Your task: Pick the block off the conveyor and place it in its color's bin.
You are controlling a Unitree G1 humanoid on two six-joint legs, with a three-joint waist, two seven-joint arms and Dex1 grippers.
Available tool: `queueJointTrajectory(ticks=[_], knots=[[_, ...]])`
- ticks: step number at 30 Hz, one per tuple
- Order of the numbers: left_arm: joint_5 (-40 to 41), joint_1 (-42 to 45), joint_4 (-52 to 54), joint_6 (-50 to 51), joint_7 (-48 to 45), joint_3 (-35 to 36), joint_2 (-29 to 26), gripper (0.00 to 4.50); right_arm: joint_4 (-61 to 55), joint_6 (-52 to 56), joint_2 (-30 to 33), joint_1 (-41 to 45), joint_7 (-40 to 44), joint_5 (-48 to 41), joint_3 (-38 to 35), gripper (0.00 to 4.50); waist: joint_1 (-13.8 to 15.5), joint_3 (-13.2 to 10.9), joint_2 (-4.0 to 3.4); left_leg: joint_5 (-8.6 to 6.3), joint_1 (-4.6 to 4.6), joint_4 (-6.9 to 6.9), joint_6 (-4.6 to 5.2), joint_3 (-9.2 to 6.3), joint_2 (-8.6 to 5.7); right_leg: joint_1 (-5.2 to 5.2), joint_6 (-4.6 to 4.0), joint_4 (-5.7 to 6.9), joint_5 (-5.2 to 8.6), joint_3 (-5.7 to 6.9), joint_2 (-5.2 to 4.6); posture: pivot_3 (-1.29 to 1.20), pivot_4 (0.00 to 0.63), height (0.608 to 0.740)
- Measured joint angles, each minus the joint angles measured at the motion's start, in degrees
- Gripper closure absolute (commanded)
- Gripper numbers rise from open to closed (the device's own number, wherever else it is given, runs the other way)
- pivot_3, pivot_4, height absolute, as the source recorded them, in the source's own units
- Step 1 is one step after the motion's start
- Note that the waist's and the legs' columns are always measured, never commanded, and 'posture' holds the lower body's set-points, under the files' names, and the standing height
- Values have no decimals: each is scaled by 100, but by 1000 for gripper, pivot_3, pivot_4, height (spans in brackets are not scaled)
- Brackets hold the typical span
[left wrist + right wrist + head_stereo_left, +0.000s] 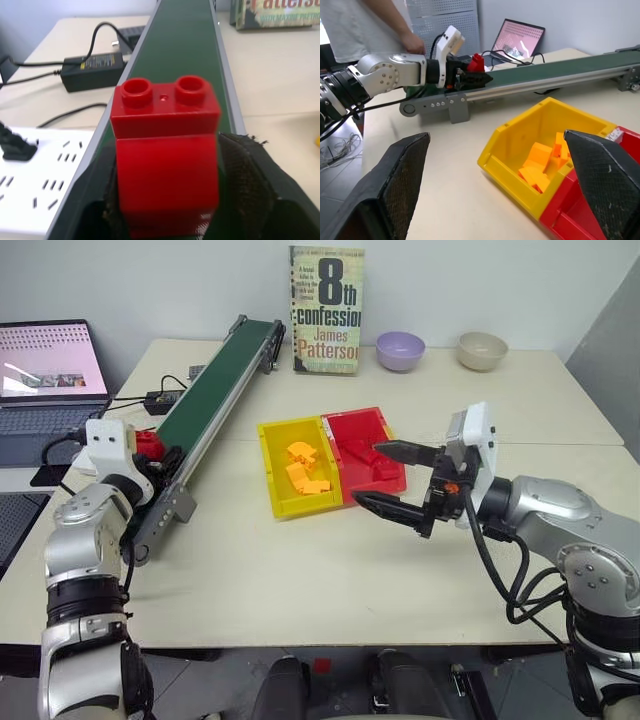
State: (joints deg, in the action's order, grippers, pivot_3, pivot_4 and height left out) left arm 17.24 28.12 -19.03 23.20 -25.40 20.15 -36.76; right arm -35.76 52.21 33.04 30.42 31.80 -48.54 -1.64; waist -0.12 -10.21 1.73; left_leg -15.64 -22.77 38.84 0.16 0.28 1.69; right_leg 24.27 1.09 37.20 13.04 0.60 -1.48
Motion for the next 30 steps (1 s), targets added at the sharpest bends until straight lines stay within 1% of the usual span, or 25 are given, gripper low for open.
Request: queueJointTrajectory(ticks=[2, 3, 9, 11, 13, 15, 19, 20, 22, 24, 27, 30], knots=[[58, -81, 211, 98, 14, 54, -1, 2879, 0, 0, 5, 27, -44, -20, -9, 0, 0, 0, 0, 0, 0, 0, 0, -1, 1, -1, 0, -1, 0, 0, -1, 0, 150, 740], [73, -119, 330, 175, 56, 75, -3, 2982, 3, 1, 5, 27, -62, -36, -9, 0, 4, 0, 0, 0, 0, 0, 0, -1, 0, -1, 0, 0, 0, 0, -1, 0, 150, 740], [80, -108, 394, 337, 103, 136, 0, 2974, -4, -28, 33, -49, -67, -43, -17, 0, 11, 0, 0, 0, -1, 0, 0, 0, -2, -2, 0, -3, 0, 0, 0, 0, 150, 740], [81, 175, 368, 434, 57, 45, 5, 2974, -25, -49, 77, -199, -78, -18, -46, 0, 55, 1, 6, 0, -8, 3, 0, -8, -5, -2, 0, -5, 0, 9, 11, 0, 150, 740], [113, 800, 396, 535, -233, -263, 11, 2974, -89, -61, 86, -445, -176, 11, -78, 0, 114, 2, 8, 0, -9, 5, 0, -5, -13, -7, 0, -9, 0, 7, 16, 0, 150, 740], [151, 1144, 437, 579, -514, -551, 65, 2974, -224, -65, 98, -646, -316, 59, -124, 0, 139, 2, 9, 0, -9, 5, 0, 1, -15, -9, 1, -16, 0, 7, 16, 0, 150, 740], [183, 2055, 417, 644, -1398, -1500, 591, 2974, -625, -60, 195, -1346, -1127, 738, -240, 0, 152, 2, 10, 0, -14, 6, 0, 19, -28, -7, 6, -23, -3, 2, 8, 0, 150, 740], [180, 2285, 316, 618, -1647, -1745, 798, 2974, -686, -60, 173, -1519, -1400, 962, -285, 0, 145, 2, 10, 0, -14, 6, 0, 26, -29, -6, 7, -24, -3, -3, 8, 0, 150, 740], [158, 2522, 195, 500, -1949, -2056, 1074, 2974, -726, -44, 93, -1670, -1764, 1220, -339, 0, 120, 2, 9, 0, -11, 6, 0, 33, -28, -2, 8, -23, -3, -8, 10, 0, 150, 740], [16, 2736, -125, 184, -2275, -2461, 1452, 2974, -773, 9, -75, -1770, -2206, 1514, -408, 0, 72, 2, 9, 0, -6, 5, 0, 34, -23, -2, 8, -19, -3, -10, 22, 0, 150, 740], [-321, 2923, -884, -441, -2496, -2888, 1927, 2974, -887, 115, -303, -1780, -2550, 1655, -393, 0, 17, 2, 9, 0, -4, 5, 1, 31, -24, 1, 8, -14, -3, -4, 48, 0, 150, 740], [-714, 3120, -1753, -1096, -2508, -3112, 2157, 2974, -1015, 221, -423, -1780, -2727, 1777, -383, 0, -8, 2, 8, 0, -5, 3, 2, 28, -14, 5, 11, -8, 1, -4, 67, 0, 150, 740]])
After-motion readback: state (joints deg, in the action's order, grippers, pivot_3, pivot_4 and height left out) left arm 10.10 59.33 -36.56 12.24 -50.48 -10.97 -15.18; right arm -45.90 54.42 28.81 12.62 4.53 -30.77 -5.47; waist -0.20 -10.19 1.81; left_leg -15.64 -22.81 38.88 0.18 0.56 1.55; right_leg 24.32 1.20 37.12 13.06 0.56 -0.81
